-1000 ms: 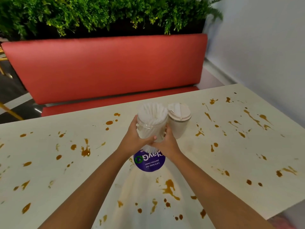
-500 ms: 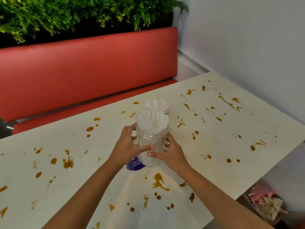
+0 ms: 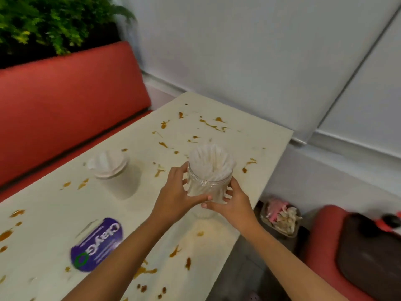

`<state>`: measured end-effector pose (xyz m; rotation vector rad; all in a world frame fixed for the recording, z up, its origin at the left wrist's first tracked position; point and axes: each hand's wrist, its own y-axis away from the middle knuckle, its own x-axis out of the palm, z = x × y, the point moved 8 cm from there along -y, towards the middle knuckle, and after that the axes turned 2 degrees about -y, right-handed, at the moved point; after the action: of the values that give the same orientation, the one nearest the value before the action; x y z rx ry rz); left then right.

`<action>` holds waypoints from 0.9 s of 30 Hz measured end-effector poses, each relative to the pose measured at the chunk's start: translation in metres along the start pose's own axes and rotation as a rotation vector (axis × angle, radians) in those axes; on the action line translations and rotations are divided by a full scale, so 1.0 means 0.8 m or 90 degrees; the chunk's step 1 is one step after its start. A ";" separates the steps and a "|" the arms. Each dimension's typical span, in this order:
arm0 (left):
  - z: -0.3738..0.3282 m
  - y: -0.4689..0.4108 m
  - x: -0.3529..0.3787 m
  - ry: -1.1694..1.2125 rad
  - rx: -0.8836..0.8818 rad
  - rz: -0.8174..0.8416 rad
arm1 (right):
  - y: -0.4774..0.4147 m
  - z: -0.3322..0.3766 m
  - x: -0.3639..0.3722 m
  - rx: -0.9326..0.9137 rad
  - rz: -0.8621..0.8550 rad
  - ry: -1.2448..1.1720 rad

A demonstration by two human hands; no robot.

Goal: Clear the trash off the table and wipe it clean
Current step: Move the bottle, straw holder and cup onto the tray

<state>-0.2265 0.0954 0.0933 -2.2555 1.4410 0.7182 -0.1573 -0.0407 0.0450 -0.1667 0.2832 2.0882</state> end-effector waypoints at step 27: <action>-0.314 -0.060 0.647 -0.004 0.298 0.596 | 0.146 -0.290 -0.559 0.221 -0.590 -0.120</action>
<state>0.0528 -0.3991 -0.0117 -1.1657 2.3617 0.5265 -0.0300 -0.5313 -0.0589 0.1015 0.3610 1.1061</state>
